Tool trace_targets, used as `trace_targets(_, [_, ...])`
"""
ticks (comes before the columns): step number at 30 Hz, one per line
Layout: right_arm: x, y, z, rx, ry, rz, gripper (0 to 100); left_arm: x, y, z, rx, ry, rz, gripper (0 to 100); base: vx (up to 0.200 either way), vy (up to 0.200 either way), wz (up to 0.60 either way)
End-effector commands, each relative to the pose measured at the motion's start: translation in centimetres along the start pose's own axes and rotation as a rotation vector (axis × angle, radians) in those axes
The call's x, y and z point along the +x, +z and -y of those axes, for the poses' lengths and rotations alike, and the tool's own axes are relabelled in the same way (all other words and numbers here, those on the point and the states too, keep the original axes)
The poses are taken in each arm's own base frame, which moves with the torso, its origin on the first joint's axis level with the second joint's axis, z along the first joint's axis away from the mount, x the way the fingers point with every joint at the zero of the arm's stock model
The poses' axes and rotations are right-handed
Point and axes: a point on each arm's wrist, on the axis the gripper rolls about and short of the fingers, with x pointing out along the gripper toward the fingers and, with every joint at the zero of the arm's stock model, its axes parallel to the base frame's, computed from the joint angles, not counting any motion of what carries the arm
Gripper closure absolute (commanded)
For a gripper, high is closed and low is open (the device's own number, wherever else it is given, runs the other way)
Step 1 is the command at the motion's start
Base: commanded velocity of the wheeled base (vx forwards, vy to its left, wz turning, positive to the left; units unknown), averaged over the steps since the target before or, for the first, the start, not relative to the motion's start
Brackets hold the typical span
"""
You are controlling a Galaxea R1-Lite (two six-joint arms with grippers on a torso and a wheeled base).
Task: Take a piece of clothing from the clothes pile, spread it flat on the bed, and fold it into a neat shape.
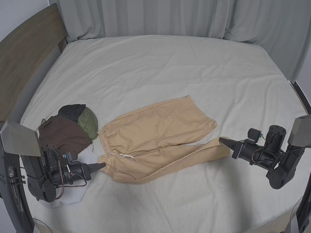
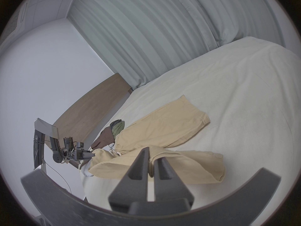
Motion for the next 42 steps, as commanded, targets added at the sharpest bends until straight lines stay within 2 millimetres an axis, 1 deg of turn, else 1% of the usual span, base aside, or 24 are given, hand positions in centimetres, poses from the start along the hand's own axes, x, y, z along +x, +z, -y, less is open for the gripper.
trace_targets(1, [0.1,0.3,-0.3,-0.006,0.006,0.011,100,0.0,0.1,0.0,-0.005,0.004,0.004,100,0.0,0.0,0.0])
trace_targets(13, [0.0,1.0,-1.1,-0.025,0.025,0.036,100,0.1,0.4,0.0,0.002,0.002,0.014,100,0.0,0.0,0.0])
trace_targets(25, [0.1,1.4,-1.5,-0.032,0.039,0.051,100,0.0,0.9,-0.2,-0.018,0.006,0.034,100,0.0,0.0,0.0])
trace_targets(28, [0.3,1.2,-1.8,-0.036,0.048,0.045,100,0.0,1.0,-0.3,-0.02,0.007,0.038,100,0.0,0.0,0.0])
trace_targets(42, [0.6,1.6,-2.0,-0.045,0.048,0.064,100,0.1,1.3,-0.4,-0.017,0.021,0.054,100,0.0,0.0,0.0])
